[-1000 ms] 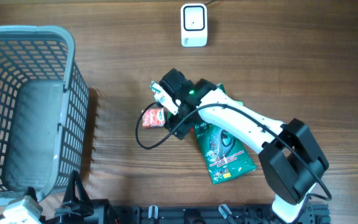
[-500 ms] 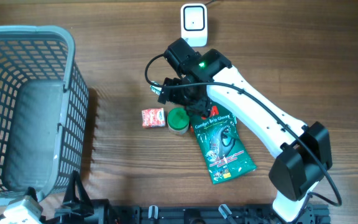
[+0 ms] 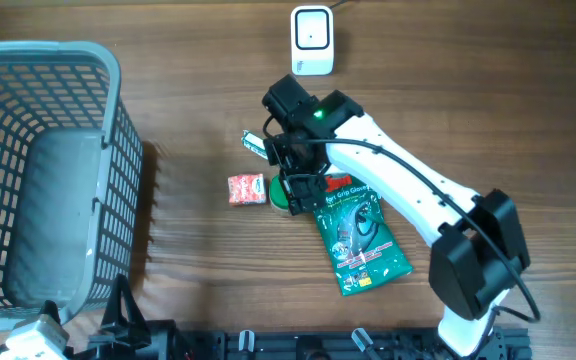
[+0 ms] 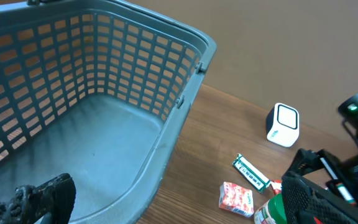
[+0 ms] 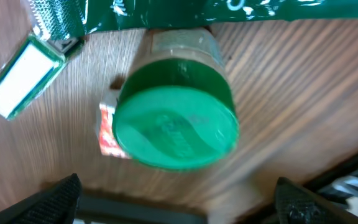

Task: Scan the item barcode
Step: 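Grasp the green-lidded jar with the right gripper and lift it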

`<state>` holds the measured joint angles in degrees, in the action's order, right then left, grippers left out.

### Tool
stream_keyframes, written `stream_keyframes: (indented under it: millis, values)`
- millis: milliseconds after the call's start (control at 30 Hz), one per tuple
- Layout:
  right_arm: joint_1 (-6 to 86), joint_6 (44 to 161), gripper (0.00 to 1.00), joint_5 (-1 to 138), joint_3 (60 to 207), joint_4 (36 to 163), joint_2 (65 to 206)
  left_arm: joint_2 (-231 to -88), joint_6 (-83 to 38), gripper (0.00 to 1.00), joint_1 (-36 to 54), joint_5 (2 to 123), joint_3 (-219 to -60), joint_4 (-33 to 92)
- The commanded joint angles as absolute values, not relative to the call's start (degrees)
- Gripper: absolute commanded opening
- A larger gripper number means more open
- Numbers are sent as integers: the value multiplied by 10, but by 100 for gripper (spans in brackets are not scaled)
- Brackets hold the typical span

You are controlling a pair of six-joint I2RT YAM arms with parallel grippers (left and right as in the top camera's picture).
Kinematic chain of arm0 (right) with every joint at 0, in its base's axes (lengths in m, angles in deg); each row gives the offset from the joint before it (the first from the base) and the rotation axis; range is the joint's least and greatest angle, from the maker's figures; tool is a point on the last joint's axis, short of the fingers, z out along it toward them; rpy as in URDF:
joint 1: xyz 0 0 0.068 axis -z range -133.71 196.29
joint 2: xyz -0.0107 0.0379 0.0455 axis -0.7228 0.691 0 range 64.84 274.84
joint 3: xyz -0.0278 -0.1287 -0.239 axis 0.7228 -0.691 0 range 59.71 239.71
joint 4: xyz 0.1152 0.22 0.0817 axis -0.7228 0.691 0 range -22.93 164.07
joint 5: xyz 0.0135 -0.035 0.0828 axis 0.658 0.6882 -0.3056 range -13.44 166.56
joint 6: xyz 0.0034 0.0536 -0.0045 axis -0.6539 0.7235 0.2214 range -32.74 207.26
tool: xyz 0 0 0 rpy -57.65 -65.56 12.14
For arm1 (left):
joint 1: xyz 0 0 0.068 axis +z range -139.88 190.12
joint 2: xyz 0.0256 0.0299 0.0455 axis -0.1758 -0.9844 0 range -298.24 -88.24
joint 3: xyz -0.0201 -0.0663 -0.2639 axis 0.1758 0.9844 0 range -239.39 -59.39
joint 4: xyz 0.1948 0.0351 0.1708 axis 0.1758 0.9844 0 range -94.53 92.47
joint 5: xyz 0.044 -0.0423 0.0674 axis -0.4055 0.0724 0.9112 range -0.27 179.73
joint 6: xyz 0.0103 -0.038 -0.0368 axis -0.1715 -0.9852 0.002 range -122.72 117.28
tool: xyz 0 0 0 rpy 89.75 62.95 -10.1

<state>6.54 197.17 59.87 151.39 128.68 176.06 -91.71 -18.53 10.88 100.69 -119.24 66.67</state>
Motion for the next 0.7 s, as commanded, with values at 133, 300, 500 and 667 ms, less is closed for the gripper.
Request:
stream_keyframes:
  millis: [133,300,500,667]
  values:
    - [62,1959,93,613,1492,1259,1847,-912,-186,100,106,1001,-1193,664]
    - [62,1774,68,649,1494,1267,1845,-912,-186,100,106,1001,-1193,664]
    - [63,1147,77,624,1494,1251,1842,-912,-186,100,106,1001,-1193,665]
    - [58,889,100,689,1494,1301,1842,-912,-186,100,106,1000,-1193,665]
